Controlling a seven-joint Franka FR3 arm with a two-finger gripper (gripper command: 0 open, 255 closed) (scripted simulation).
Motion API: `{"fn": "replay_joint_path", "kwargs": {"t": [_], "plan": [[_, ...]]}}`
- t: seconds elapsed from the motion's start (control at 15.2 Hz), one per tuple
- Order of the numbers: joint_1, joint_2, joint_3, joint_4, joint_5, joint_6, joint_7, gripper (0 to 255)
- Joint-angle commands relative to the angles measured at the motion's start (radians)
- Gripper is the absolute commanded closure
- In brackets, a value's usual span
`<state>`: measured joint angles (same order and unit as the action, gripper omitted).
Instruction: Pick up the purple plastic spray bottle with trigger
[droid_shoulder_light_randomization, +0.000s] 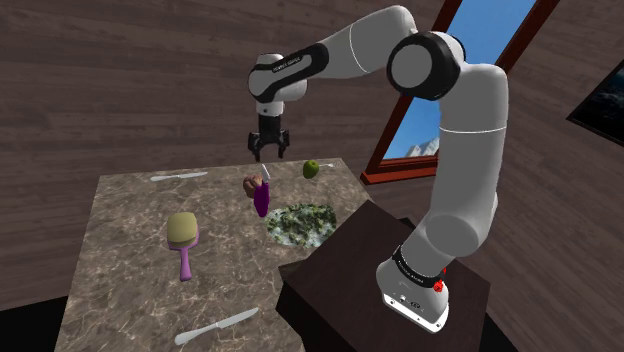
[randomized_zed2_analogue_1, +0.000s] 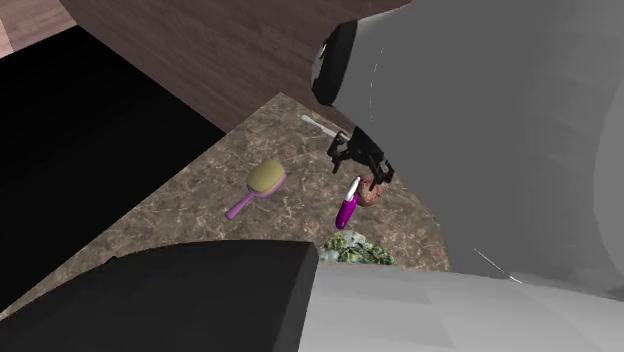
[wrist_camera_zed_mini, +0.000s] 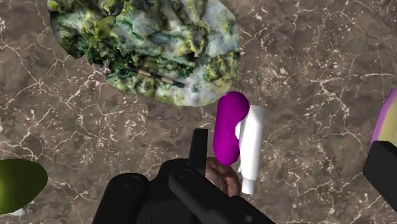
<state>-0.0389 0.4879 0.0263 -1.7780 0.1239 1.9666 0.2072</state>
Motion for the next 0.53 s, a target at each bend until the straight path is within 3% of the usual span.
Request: {"fn": "replay_joint_path", "kwargs": {"t": [0.0,0.46], "plan": [[-0.001,0.087,-0.002,0.06,0.003,-0.002,0.007,0],[-0.012,0.381,-0.009,0.318,0.009,-0.066,0.027,0]]}}
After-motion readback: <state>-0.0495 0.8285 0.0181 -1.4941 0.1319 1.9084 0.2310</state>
